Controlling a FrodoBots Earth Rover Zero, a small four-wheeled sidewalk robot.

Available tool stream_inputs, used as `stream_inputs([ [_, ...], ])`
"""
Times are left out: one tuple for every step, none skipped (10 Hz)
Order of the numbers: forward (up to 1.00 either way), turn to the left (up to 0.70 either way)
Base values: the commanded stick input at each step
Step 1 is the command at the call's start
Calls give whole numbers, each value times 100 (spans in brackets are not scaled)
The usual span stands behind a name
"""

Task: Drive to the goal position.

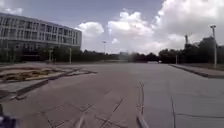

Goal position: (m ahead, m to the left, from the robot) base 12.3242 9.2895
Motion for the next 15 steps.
stream_inputs([
  [70,0],
  [70,0],
  [70,0],
  [70,0],
  [70,0],
  [70,0],
  [70,0],
  [70,0],
  [70,0],
  [70,0],
  [70,0],
  [70,0],
  [70,0],
  [70,0],
  [70,0],
])
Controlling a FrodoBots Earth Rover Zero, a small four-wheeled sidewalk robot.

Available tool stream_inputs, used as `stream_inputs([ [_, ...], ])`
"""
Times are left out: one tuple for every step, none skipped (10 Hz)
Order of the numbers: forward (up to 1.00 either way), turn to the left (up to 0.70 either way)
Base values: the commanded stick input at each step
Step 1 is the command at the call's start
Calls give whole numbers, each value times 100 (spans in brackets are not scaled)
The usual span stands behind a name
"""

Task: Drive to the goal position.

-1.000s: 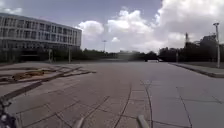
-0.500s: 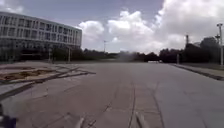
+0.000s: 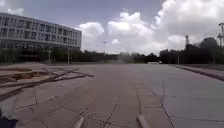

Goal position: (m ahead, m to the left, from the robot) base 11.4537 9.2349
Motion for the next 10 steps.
stream_inputs([
  [70,0],
  [70,0],
  [70,0],
  [70,0],
  [70,0],
  [70,0],
  [70,0],
  [70,0],
  [70,0],
  [70,0],
])
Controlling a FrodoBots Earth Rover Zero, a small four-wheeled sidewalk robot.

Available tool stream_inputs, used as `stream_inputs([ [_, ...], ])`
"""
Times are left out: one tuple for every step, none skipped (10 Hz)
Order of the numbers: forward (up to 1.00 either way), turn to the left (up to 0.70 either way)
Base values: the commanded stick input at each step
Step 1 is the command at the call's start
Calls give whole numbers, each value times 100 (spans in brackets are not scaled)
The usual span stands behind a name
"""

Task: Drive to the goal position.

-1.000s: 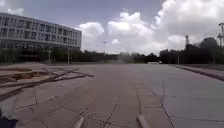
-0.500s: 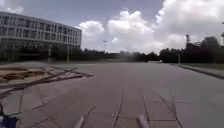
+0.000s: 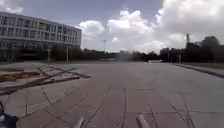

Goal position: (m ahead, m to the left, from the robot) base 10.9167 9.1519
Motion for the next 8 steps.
stream_inputs([
  [70,0],
  [70,0],
  [70,0],
  [70,0],
  [70,0],
  [70,0],
  [70,0],
  [70,0],
])
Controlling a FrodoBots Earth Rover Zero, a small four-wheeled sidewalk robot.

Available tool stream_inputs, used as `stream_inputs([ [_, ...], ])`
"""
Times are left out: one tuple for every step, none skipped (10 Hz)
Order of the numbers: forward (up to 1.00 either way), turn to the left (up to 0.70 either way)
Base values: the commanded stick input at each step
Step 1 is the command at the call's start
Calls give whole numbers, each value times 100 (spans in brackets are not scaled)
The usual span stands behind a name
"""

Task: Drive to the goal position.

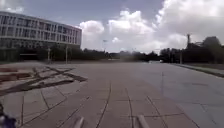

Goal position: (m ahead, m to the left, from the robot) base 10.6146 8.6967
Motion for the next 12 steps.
stream_inputs([
  [70,0],
  [70,0],
  [70,0],
  [70,0],
  [70,0],
  [70,0],
  [70,0],
  [70,0],
  [70,0],
  [70,0],
  [70,0],
  [70,0],
])
